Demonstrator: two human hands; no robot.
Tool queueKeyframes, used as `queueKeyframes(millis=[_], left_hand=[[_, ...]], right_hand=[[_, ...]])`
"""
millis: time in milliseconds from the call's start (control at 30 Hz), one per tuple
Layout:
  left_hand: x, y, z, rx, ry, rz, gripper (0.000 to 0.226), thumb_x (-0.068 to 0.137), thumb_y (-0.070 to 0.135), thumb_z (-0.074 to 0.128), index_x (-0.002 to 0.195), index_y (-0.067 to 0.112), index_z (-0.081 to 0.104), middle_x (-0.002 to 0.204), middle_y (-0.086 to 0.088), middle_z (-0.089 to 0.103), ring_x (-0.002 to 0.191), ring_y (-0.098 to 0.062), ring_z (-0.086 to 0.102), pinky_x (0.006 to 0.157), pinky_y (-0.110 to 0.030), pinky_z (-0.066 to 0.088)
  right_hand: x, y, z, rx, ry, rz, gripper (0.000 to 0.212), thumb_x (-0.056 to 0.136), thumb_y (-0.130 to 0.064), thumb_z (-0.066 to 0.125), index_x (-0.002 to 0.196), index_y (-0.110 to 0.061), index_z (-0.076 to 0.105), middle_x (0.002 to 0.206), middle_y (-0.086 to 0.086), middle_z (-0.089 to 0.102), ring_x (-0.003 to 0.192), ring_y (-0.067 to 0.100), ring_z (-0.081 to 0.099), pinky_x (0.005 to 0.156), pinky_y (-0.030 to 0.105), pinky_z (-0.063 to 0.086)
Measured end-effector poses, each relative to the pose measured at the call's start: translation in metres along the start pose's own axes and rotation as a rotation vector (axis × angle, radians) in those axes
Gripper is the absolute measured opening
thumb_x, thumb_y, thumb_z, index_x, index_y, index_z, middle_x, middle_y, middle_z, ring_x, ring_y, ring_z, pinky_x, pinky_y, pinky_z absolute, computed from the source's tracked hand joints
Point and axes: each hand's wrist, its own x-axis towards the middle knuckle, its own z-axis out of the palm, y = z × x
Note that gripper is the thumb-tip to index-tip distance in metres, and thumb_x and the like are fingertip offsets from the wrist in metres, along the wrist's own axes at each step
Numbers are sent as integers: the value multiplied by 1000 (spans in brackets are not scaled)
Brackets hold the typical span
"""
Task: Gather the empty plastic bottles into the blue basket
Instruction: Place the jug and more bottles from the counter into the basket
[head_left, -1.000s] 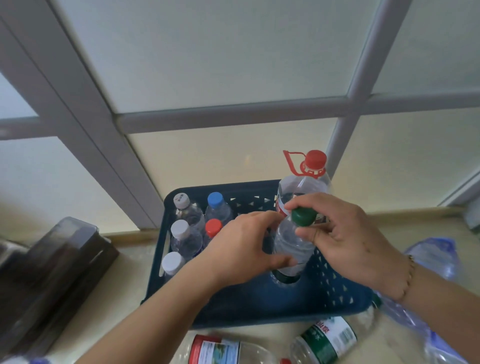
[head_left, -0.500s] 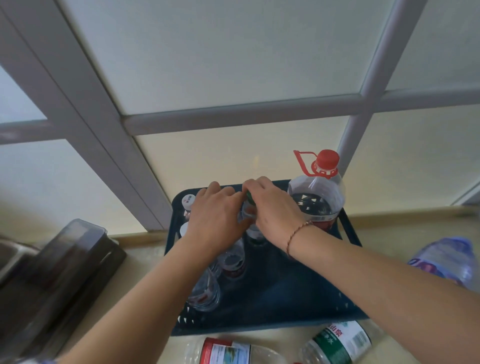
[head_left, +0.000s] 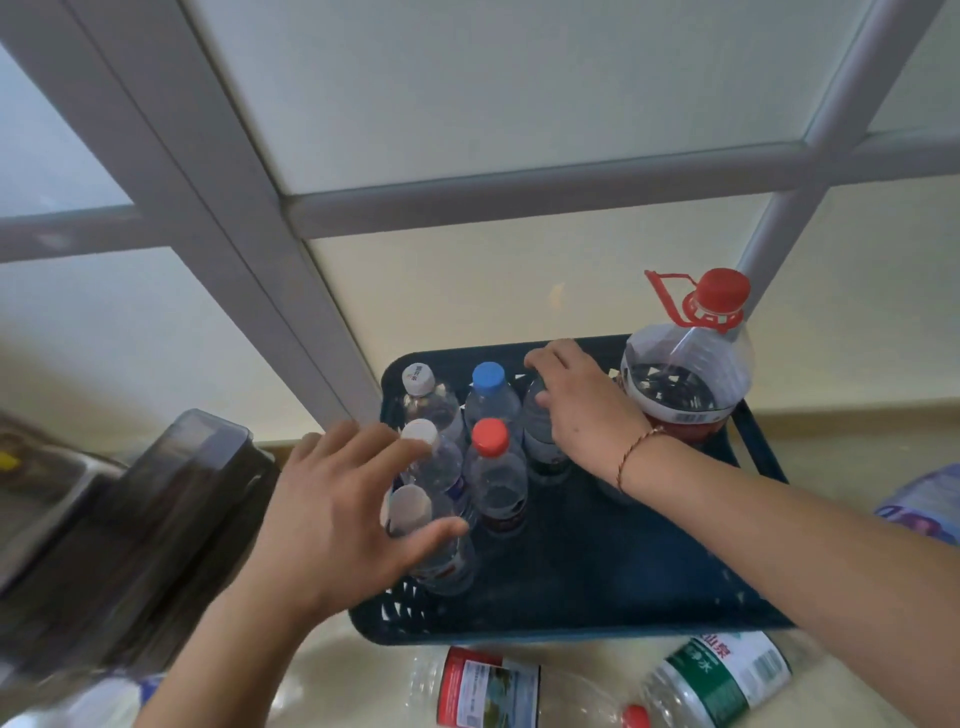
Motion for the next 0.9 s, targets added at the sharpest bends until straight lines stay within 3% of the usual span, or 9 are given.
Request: queueKeyframes(millis=[67, 200, 333, 433, 500, 633, 733, 900], left_hand=[[-12, -7, 10, 83, -64, 21, 59, 76, 80, 54, 104, 30, 68, 87, 11, 67, 80, -21, 56, 73, -38, 44], [-12, -10, 21, 65, 4, 67, 43, 85, 64, 51, 90, 24, 68, 73, 8, 70, 68, -24, 58, 69, -40, 48], [-16, 4, 18, 73, 22, 99, 39, 86, 60, 49, 88, 25, 67, 73, 8, 69, 67, -21, 58, 68, -36, 46], [-19, 22, 12, 43, 119, 153, 36, 87, 56, 55, 89, 23, 68, 73, 8, 67, 67, -20, 55, 66, -34, 38], [-12, 36, 2, -27, 214, 185, 33, 88, 52, 59, 91, 21, 68, 74, 8, 65, 68, -20, 52, 66, -35, 37], [22, 63, -21, -153, 242, 199, 33, 89, 51, 61, 98, 20, 69, 83, 10, 68, 73, -16, 55, 69, -38, 43], [44, 84, -18, -203, 202, 173, 30, 85, 50, 63, 91, 21, 66, 76, 9, 65, 70, -16, 52, 72, -35, 42], [77, 96, 17, -126, 114, 85, 30, 81, 47, 56, 76, 18, 61, 60, 7, 59, 63, -20, 51, 73, -35, 35]], right_hand=[[1, -2, -1, -4, -21, -1, 51, 90, 2, 56, 137, -10, 42, 133, 10, 42, 108, 23, 51, 85, 34, 50], [0, -2, -11, -5, -68, 4, 45, 94, -4, 54, 137, -13, 43, 134, 8, 43, 91, 16, 49, 77, 24, 40], [-6, -7, -25, -23, -114, -24, 50, 96, -13, 56, 143, -13, 37, 142, 7, 38, 120, 22, 50, 97, 27, 42], [-27, -17, -51, 47, 32, -149, 45, 95, -12, 57, 138, -14, 45, 141, 2, 41, 124, 15, 46, 99, 16, 31], [-49, -24, -74, 108, 86, -236, 44, 92, -14, 61, 134, -20, 48, 135, -5, 48, 117, 9, 50, 97, 15, 36], [-91, -30, -88, 160, -228, -233, 73, 83, -39, 69, 143, -41, 27, 141, -21, 42, 120, -4, 46, 103, 20, 40], [-100, -23, -70, 266, -205, -153, 78, 76, -56, 72, 139, -46, 28, 134, -21, 48, 115, 0, 53, 98, 26, 48], [-69, 8, -28, 299, -108, -12, 67, 69, -39, 82, 125, -38, 45, 113, -11, 57, 100, 9, 60, 87, 33, 54]])
